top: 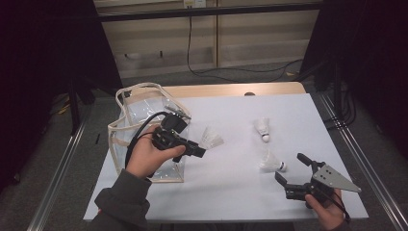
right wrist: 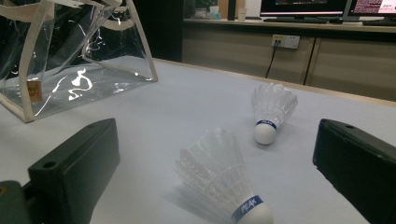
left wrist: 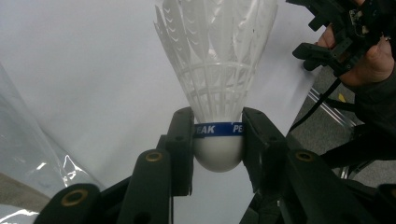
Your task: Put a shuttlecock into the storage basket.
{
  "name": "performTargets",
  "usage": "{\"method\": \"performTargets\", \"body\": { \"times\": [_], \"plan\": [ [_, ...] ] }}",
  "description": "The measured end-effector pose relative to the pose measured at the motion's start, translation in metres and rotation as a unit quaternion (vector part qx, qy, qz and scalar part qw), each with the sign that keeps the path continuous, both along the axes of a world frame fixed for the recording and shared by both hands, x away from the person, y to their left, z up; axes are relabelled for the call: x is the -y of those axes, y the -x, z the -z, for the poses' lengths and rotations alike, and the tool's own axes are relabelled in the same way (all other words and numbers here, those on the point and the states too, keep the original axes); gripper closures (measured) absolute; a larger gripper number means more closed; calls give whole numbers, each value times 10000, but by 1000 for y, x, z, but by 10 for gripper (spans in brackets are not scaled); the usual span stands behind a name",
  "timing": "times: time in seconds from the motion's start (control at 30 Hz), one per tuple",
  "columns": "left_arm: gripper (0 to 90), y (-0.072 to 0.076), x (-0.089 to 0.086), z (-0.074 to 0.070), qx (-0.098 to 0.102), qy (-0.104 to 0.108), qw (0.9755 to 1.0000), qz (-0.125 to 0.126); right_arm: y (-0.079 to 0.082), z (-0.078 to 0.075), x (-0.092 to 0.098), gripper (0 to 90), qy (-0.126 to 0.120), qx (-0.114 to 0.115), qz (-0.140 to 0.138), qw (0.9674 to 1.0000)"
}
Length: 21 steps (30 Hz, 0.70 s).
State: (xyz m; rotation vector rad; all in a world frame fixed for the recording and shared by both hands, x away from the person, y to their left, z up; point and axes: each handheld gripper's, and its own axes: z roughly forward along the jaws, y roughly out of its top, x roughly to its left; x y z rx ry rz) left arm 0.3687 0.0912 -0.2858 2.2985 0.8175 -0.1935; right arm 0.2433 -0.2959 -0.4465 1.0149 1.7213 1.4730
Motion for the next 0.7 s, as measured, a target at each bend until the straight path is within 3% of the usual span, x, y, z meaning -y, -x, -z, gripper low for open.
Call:
{"method": "performTargets", "body": {
  "times": [0.7],
  "plan": [
    [658,-7,1,-18,29,-13,10000,-34,0,0,0,6,47,-7,-12,10000]
  ]
}}
